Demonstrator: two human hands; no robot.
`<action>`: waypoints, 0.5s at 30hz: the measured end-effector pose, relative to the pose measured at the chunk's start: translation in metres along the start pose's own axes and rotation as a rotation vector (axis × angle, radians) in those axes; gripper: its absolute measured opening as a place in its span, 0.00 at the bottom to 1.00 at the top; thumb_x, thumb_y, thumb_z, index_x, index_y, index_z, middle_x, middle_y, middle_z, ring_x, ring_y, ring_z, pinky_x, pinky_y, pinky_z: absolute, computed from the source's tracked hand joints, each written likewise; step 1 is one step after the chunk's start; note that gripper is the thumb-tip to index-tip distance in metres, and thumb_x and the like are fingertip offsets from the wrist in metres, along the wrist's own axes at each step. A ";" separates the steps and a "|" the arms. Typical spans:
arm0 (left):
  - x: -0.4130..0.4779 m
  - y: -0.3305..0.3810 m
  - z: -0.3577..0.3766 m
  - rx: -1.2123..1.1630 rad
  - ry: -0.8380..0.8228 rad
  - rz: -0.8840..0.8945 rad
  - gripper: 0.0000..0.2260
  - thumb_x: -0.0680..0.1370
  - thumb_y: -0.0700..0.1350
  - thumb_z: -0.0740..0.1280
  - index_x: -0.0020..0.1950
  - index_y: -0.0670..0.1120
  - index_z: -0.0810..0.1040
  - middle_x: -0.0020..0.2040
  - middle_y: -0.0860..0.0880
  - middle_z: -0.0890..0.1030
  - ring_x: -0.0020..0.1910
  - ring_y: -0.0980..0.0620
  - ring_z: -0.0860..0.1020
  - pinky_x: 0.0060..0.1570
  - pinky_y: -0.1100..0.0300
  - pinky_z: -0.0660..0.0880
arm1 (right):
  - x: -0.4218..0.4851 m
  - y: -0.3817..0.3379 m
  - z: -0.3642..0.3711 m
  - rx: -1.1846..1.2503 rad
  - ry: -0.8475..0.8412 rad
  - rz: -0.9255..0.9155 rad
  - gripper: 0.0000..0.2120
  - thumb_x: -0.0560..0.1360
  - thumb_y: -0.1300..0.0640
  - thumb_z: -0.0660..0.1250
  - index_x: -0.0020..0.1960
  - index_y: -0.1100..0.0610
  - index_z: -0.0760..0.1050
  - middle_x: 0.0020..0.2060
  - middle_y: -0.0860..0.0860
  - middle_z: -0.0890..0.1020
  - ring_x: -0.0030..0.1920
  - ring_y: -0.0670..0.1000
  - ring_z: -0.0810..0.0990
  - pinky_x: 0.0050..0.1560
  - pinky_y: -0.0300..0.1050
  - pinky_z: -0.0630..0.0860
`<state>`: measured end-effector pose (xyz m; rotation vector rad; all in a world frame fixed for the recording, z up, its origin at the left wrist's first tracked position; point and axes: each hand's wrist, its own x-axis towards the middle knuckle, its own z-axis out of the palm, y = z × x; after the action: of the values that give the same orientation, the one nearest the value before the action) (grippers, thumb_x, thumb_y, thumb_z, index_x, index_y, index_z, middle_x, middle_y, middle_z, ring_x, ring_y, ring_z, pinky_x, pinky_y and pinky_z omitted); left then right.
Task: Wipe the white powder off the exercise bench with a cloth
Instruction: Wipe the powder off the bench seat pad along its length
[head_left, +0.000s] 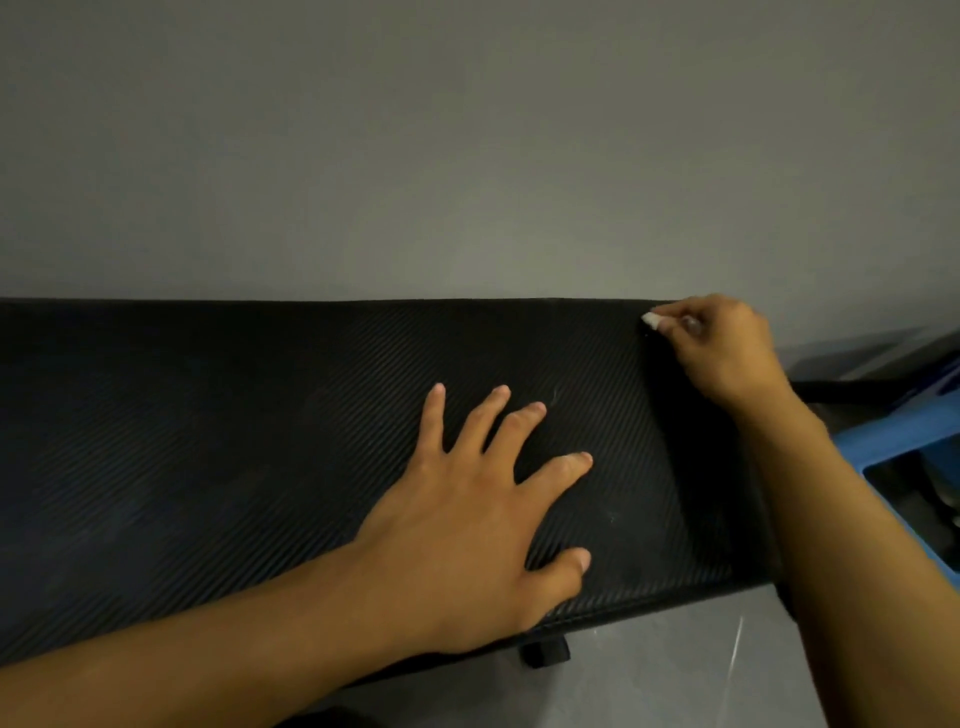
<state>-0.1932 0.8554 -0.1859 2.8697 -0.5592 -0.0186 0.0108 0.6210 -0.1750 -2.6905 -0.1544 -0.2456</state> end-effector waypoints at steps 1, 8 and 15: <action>0.000 0.001 0.000 0.000 -0.003 0.004 0.32 0.77 0.70 0.49 0.80 0.63 0.48 0.82 0.48 0.45 0.81 0.44 0.37 0.74 0.31 0.36 | 0.004 0.000 0.002 0.008 0.053 0.048 0.10 0.79 0.51 0.68 0.57 0.52 0.84 0.52 0.56 0.85 0.56 0.58 0.82 0.60 0.54 0.78; 0.000 0.000 -0.002 0.001 -0.006 0.013 0.32 0.78 0.70 0.49 0.80 0.63 0.47 0.82 0.46 0.45 0.81 0.43 0.37 0.73 0.31 0.35 | -0.004 -0.005 0.008 -0.055 0.060 -0.008 0.11 0.81 0.53 0.65 0.60 0.54 0.82 0.54 0.57 0.77 0.56 0.62 0.79 0.59 0.54 0.75; 0.000 0.001 0.001 -0.017 0.035 0.012 0.32 0.77 0.69 0.51 0.80 0.61 0.53 0.82 0.43 0.49 0.81 0.40 0.41 0.73 0.28 0.37 | -0.048 -0.024 0.008 0.002 0.039 -0.117 0.09 0.79 0.51 0.67 0.58 0.48 0.82 0.51 0.49 0.79 0.53 0.54 0.80 0.56 0.53 0.76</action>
<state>-0.1931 0.8542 -0.1871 2.8448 -0.5662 0.0287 -0.0381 0.6423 -0.1813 -2.6758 -0.3007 -0.3330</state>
